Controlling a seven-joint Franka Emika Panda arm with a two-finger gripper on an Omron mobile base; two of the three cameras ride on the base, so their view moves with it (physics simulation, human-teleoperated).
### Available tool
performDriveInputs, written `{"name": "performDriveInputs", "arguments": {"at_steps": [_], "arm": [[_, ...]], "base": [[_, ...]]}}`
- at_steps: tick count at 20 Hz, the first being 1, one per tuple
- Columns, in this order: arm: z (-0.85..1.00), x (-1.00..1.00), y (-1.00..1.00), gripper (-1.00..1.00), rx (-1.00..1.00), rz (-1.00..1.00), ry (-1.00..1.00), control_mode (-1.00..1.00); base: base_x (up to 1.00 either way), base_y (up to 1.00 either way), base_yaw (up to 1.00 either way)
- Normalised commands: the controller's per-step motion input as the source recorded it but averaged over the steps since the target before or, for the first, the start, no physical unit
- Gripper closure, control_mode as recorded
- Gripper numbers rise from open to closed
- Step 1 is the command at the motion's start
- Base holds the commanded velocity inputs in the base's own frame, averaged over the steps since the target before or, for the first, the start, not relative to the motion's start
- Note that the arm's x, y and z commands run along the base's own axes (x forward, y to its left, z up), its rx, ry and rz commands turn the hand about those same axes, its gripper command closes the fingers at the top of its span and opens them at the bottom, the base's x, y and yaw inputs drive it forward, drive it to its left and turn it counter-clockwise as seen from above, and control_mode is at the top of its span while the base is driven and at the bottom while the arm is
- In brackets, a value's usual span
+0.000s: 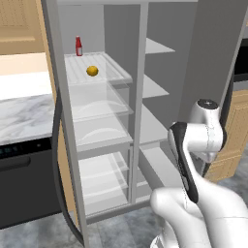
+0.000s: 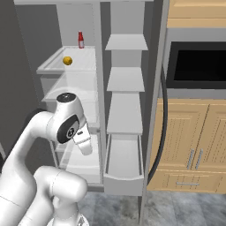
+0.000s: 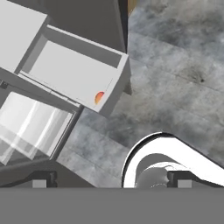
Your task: Take the lemon and mango from the fridge shelf and place them in the freezer drawer to begin freezing them.
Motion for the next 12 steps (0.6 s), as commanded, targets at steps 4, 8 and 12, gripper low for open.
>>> {"name": "performDriveInputs", "arguments": {"at_steps": [4,8,12], "arm": [[0.01,-0.39,0.05,-1.00,-0.02,0.15,-0.01,-1.00],[0.01,-0.25,0.06,-1.00,-0.02,0.17,0.00,-1.00],[0.01,-0.16,0.13,-1.00,-0.03,0.17,-0.01,-1.00]], "base": [[0.00,0.00,0.00],[0.00,0.00,0.00],[0.00,0.00,0.00]]}}
